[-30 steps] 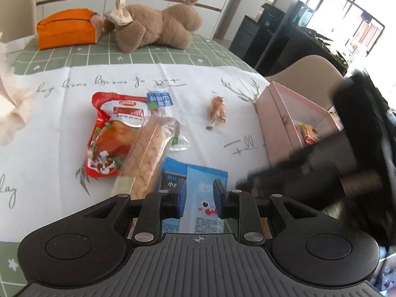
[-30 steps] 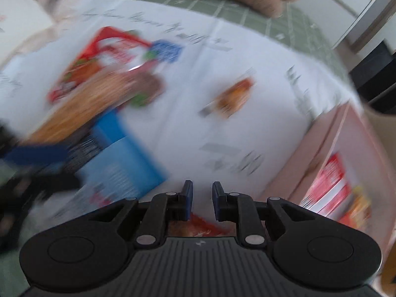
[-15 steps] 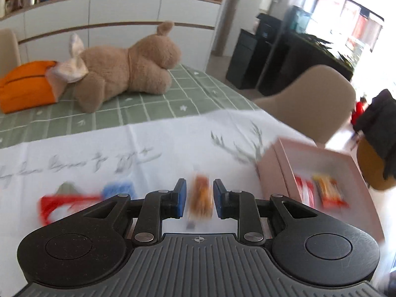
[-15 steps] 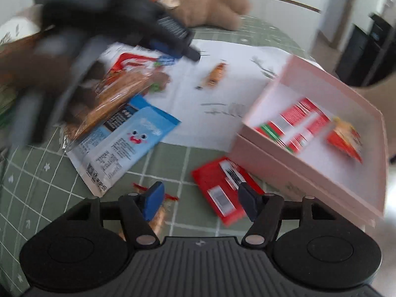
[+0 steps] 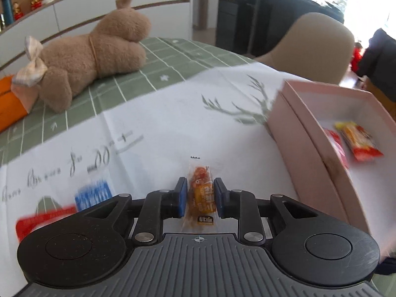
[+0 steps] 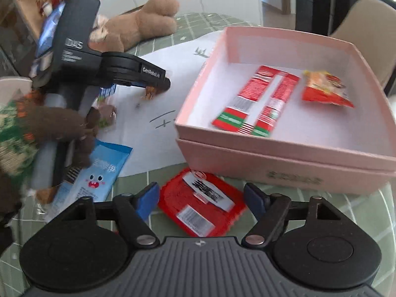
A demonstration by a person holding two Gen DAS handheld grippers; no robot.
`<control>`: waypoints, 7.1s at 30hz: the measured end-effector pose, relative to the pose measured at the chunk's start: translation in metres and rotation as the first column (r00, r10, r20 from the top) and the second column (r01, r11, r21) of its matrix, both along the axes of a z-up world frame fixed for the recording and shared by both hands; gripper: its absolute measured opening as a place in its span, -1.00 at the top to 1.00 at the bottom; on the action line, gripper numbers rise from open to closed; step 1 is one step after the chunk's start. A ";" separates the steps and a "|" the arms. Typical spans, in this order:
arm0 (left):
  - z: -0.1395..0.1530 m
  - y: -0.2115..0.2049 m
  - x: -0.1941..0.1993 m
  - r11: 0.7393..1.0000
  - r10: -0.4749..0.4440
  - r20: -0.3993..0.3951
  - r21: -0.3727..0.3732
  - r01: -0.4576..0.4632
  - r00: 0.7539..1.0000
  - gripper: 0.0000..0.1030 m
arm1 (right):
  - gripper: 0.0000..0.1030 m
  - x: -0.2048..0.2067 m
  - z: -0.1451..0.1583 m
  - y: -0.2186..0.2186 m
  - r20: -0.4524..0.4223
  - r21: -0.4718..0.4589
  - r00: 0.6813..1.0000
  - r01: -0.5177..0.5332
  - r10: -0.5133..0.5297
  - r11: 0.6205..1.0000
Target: Organize snacks
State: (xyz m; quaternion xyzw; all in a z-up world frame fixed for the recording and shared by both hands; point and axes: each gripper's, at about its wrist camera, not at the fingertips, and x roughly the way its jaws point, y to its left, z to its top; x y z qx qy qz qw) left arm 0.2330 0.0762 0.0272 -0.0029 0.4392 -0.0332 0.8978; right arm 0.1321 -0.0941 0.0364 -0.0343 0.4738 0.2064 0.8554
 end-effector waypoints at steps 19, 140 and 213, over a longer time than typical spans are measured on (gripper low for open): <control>-0.001 -0.019 -0.170 0.980 0.019 -0.032 -0.198 -0.025 0.999 0.48 | -0.38 -0.065 0.017 -0.028 0.011 0.014 0.980 -0.201 0.201 0.979; 0.022 0.046 -0.274 0.896 0.409 -0.090 -0.151 -0.418 0.908 0.46 | -0.26 -0.091 0.011 -0.100 0.036 -0.091 0.999 0.007 -0.004 0.996; 0.032 -0.097 -0.218 0.999 -0.034 -0.100 0.005 0.035 0.994 0.40 | -0.37 -0.100 0.030 -0.097 0.116 -0.031 0.993 0.013 -0.009 0.999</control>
